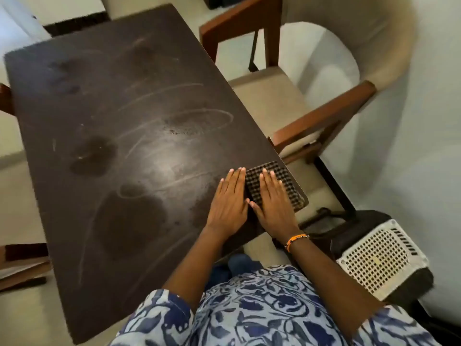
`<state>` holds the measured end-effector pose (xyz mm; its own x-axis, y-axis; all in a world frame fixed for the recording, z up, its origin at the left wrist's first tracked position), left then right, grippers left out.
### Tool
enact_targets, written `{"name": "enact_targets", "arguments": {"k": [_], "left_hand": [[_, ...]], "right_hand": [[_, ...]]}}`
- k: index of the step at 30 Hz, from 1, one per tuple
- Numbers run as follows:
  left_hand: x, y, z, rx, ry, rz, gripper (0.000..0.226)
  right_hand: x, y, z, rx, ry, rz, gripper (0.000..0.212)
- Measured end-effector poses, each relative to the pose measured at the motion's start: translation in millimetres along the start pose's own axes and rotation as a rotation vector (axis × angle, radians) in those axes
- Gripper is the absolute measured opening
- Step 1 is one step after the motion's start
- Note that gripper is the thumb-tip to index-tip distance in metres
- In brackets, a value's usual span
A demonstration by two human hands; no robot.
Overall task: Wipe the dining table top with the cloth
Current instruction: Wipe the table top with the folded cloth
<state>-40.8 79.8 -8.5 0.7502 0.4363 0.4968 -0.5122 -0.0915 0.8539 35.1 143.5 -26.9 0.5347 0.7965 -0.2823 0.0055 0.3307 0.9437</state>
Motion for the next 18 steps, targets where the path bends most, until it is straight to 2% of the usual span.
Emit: {"name": "enact_targets", "arguments": {"k": [4, 11, 14, 18], "left_hand": [[-2.9, -7.5, -3.4, -0.003, 0.047, 0.076, 0.066], [-13.0, -16.5, -6.6, -0.011, 0.168, 0.358, 0.057], [-19.8, -18.2, -5.6, 0.007, 0.255, 0.565, 0.052], [-29.9, -23.6, -6.5, -0.097, 0.408, 0.759, 0.042]], "right_hand": [[16.2, -18.1, 7.8, -0.089, -0.121, 0.033, 0.065], [14.0, -13.8, -3.7, -0.097, -0.134, 0.046, 0.059], [15.9, -7.6, -8.5, -0.107, -0.098, 0.060, 0.058], [20.2, 10.3, -19.5, -0.097, -0.128, -0.039, 0.051]]}}
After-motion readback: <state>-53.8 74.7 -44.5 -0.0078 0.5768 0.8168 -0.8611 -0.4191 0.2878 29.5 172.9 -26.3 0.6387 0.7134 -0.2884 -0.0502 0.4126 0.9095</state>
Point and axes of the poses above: each hand's wrist, its own z-axis away from the middle knuckle, its own y-axis out of the back of the hand, x = y × z, the point moved 9 cm from there along -z, towards the middle knuckle, and after that the axes turned 4 degrees about -x, right-handed, at the moved point
